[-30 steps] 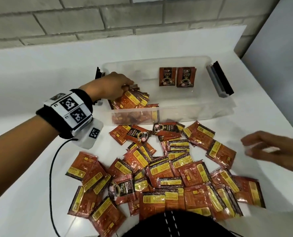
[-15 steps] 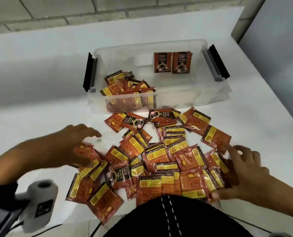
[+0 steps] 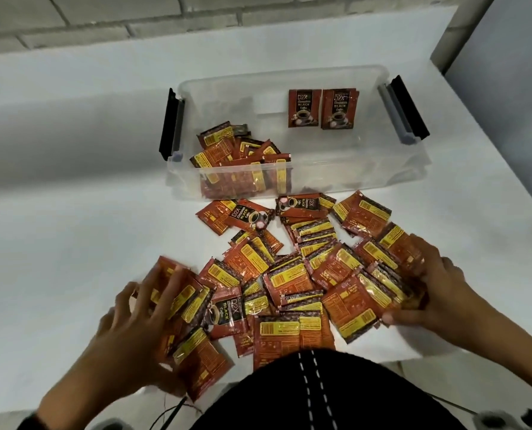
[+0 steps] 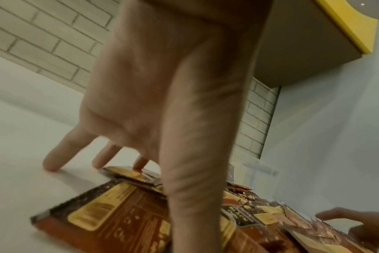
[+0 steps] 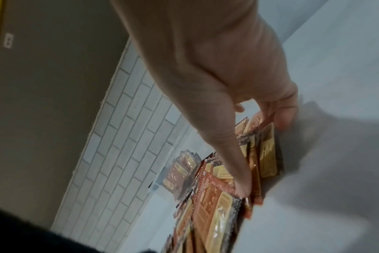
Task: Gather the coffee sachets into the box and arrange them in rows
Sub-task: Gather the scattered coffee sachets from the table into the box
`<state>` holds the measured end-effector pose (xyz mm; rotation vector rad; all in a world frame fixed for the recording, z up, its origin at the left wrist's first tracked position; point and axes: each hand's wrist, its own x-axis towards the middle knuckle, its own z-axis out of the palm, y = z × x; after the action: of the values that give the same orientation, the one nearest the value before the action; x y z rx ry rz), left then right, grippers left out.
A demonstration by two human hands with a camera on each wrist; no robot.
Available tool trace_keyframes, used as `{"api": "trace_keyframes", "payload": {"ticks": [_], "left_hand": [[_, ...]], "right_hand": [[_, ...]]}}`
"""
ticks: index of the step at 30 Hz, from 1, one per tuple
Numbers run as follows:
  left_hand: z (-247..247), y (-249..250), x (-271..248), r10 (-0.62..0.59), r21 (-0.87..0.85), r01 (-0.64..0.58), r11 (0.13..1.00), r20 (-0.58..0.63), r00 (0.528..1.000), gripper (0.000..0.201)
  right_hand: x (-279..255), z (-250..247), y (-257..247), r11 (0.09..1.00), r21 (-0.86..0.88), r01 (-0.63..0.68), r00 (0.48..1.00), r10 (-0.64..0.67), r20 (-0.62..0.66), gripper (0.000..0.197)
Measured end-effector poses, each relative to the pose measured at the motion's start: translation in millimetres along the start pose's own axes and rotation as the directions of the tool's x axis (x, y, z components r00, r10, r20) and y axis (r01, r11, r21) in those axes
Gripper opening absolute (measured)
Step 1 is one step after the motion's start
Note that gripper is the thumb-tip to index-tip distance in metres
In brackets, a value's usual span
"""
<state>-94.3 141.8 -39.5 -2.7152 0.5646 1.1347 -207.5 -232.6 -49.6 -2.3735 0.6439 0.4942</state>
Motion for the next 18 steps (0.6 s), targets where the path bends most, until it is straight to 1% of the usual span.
{"api": "trace_keyframes", "payload": {"ticks": [2,4,6,7,8,10,11,12,13,15,16,18], "left_hand": [[0,3,0,-0.038,0.026,0.040,0.999,-0.076,0.996,0.155],[1,4,2,-0.044,0.008,0.046,0.999,-0.137,0.990,0.158],[1,4,5,-0.052,-0.031,0.048,0.998,-0.167,0.985,0.157],[1,4,7,-0.054,-0.076,0.041,0.996,-0.177,0.983,0.151],[1,5,9,-0.062,-0.148,0.033,0.988,-0.195,0.979,0.141],[-1,6,12,-0.082,-0.301,0.005,0.954,-0.245,0.966,0.112],[-2,6,13,-0.096,-0.351,0.000,0.936,-0.257,0.962,0.102],[-4,6,14,-0.112,-0.383,0.010,0.924,-0.246,0.963,0.096],[-5,7,15,-0.121,-0.407,0.020,0.913,-0.224,0.967,0.096],[-7,11,15,-0.129,-0.459,0.028,0.888,-0.191,0.973,0.105],[-8,15,16,-0.129,-0.482,0.023,0.876,-0.189,0.973,0.110],[-8,24,17,-0.131,-0.504,0.006,0.864,-0.212,0.968,0.115]], "right_hand": [[4,-1,0,0.996,0.086,0.030,0.999,-0.031,0.009,0.101],[7,-4,-3,0.983,0.177,0.046,0.998,-0.054,0.038,0.079],[10,-5,-5,0.972,0.227,0.067,0.995,-0.081,0.051,0.068],[12,-6,-5,0.966,0.252,0.057,0.996,-0.074,0.059,0.065],[13,-7,-7,0.959,0.282,0.042,0.996,-0.063,0.067,0.060],[15,-9,-10,0.938,0.346,0.018,0.994,-0.053,0.092,0.049],[16,-10,-14,0.924,0.382,0.015,0.991,-0.063,0.115,0.046],[15,-11,-18,0.904,0.427,0.017,0.987,-0.085,0.139,0.047],[14,-12,-23,0.880,0.474,0.028,0.981,-0.116,0.158,0.051],[13,-11,-34,0.848,0.528,0.043,0.976,-0.149,0.159,0.058],[14,-9,-37,0.855,0.516,0.058,0.976,-0.157,0.150,0.064],[20,-3,-38,0.907,0.404,0.116,0.980,-0.170,0.100,0.085]]}}
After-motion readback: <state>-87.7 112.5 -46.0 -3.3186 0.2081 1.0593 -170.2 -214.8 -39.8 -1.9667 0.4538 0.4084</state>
